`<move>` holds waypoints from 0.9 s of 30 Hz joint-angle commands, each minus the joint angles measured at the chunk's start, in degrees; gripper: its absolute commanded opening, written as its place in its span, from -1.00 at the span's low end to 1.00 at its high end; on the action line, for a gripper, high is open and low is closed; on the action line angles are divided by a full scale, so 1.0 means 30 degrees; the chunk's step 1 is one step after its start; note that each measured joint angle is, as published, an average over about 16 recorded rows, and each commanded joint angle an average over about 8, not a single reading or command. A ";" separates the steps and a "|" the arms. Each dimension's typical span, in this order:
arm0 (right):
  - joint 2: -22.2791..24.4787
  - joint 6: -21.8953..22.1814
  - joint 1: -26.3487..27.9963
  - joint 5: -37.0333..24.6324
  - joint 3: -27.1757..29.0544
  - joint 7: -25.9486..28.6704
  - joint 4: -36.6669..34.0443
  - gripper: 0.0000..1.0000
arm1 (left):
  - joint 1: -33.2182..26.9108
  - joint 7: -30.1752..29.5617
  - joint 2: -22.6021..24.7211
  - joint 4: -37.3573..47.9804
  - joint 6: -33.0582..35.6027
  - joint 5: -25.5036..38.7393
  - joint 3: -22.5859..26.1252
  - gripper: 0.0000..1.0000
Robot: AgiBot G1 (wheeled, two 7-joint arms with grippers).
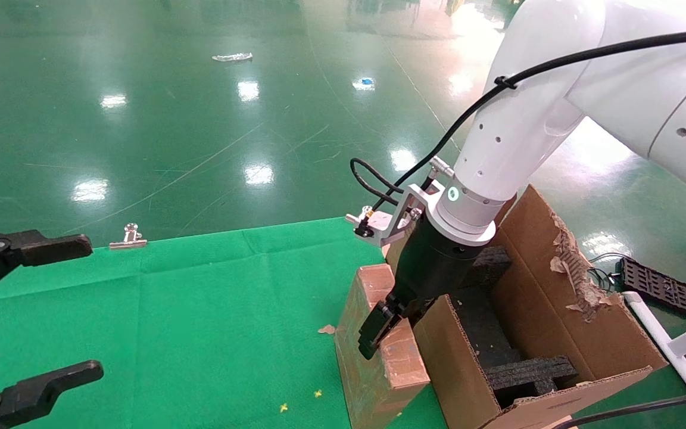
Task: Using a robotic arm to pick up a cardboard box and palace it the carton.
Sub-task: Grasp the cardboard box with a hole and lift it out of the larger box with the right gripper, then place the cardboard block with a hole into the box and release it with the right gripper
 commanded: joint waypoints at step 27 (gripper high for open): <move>0.5318 0.4723 0.2788 0.1036 0.3077 -0.5445 0.1646 -1.00 | -0.0008 0.0017 -0.0014 0.0000 -0.0015 -0.0024 0.0035 -1.00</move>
